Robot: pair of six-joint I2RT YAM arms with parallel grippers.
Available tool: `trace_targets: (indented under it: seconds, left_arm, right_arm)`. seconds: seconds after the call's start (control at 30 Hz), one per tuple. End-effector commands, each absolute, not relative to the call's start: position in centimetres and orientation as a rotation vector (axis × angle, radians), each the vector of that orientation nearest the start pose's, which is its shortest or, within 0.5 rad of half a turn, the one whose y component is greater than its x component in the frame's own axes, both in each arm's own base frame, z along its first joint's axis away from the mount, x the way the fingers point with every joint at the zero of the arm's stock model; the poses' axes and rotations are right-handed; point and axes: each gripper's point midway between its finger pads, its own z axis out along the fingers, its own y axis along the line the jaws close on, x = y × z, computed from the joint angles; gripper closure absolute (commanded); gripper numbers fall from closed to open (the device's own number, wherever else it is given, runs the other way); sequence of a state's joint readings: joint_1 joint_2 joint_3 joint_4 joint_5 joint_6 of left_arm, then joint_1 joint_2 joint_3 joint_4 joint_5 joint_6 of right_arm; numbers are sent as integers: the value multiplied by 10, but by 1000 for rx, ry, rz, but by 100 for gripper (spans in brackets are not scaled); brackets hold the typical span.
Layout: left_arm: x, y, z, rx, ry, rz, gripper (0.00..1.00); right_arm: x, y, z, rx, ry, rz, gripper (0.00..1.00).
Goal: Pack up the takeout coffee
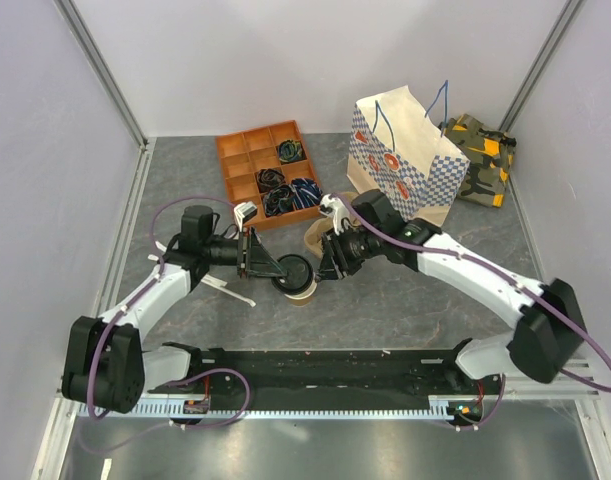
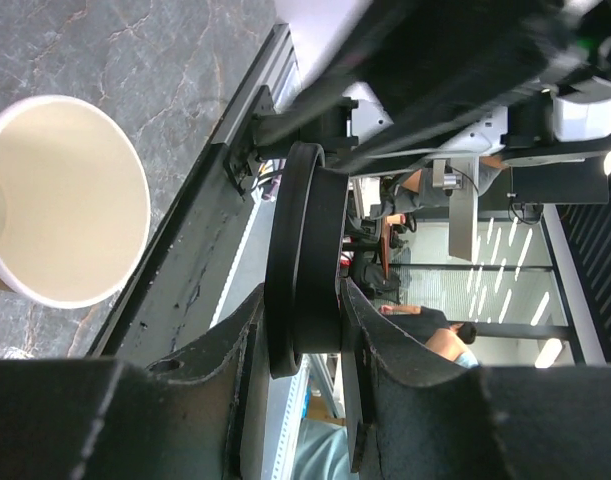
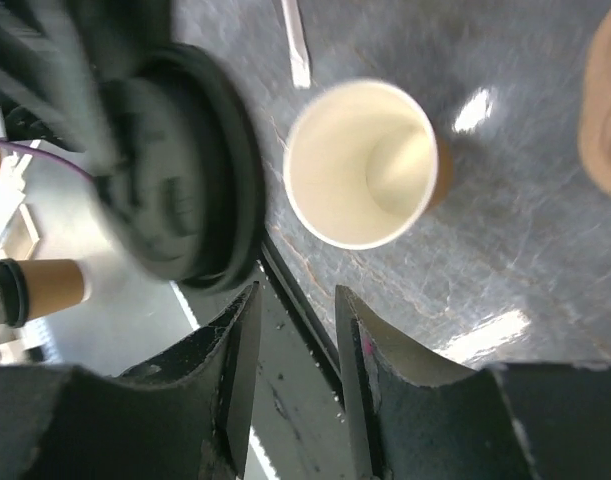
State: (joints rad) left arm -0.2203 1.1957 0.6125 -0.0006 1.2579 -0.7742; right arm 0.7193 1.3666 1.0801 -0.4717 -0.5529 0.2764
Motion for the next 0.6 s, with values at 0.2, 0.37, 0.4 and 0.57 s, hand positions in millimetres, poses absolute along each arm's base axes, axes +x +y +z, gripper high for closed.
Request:
trace_targets:
  seconds: [0.2, 0.37, 0.4, 0.57]
  left_arm:
    - [191, -224, 198, 334, 2209, -1883, 98]
    - [192, -224, 195, 330, 2210, -1881, 98]
    - [191, -223, 194, 328, 2211, -1884, 98]
    - [191, -224, 196, 328, 2207, -1887, 98]
  right_arm:
    - [184, 318, 186, -768, 2341, 1371, 59]
    - [188, 307, 196, -687, 2319, 1436, 59]
    - [189, 307, 197, -676, 2315, 1449, 59]
    - [190, 312, 204, -628, 2303, 1532, 59]
